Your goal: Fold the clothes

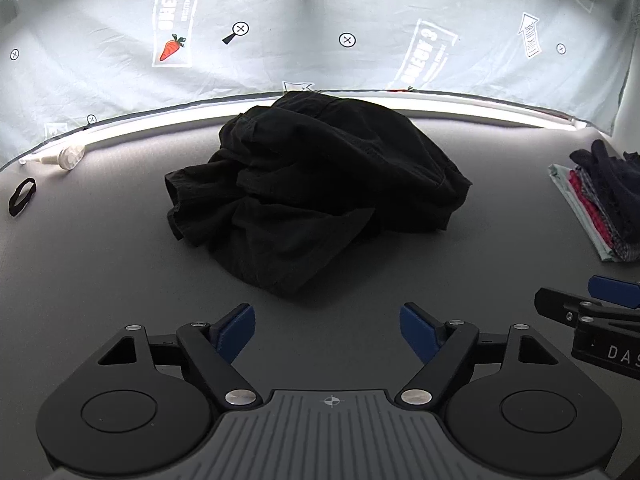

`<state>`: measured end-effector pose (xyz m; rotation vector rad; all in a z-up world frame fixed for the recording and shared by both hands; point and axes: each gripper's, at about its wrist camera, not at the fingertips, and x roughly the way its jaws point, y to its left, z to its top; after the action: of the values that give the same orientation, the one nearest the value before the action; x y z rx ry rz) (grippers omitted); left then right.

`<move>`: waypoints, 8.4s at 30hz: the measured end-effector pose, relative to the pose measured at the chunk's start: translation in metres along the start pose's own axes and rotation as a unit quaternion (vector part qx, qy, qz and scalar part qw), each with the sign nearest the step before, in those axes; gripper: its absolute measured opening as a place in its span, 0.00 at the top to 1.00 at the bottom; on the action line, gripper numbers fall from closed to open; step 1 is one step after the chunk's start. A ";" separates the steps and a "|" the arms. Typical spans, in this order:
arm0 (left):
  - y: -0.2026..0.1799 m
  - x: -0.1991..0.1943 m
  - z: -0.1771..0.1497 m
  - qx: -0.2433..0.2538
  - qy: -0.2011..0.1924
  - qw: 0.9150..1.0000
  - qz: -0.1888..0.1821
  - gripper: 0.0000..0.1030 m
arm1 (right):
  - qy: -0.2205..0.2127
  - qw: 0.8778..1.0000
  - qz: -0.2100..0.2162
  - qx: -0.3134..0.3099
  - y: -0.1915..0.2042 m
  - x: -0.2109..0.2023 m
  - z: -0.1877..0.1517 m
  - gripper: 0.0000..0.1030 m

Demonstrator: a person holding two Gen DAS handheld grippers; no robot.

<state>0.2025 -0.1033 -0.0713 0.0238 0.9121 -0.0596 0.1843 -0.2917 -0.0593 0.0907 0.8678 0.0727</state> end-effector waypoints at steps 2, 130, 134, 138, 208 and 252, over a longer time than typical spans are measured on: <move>-0.009 0.025 0.009 0.005 0.000 1.000 0.015 0.23 | 0.007 1.000 0.005 0.000 -0.012 0.024 0.013 0.28; 0.087 0.106 0.067 -0.144 0.031 0.989 0.016 0.97 | 0.041 0.991 0.069 0.107 -0.018 0.096 -0.023 0.66; 0.089 0.092 0.070 -0.118 0.016 0.992 0.033 0.96 | -0.002 0.996 0.067 0.054 0.006 0.088 -0.008 0.50; 0.101 0.092 0.073 -0.139 0.021 0.990 0.023 0.93 | -0.074 0.993 0.061 -0.075 0.060 0.085 0.017 0.44; 0.172 0.040 0.011 -0.239 0.034 0.970 0.016 0.55 | -0.018 0.935 -0.235 -0.265 0.039 0.093 -0.111 0.95; 0.005 0.037 0.043 -0.192 0.107 0.972 -0.084 0.79 | 0.001 0.981 -0.088 -0.173 0.005 0.074 -0.092 0.53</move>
<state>0.2590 -0.1014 -0.0740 -0.4149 1.1285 -0.0374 0.1618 -0.2751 -0.1740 -0.3116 0.8509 0.0559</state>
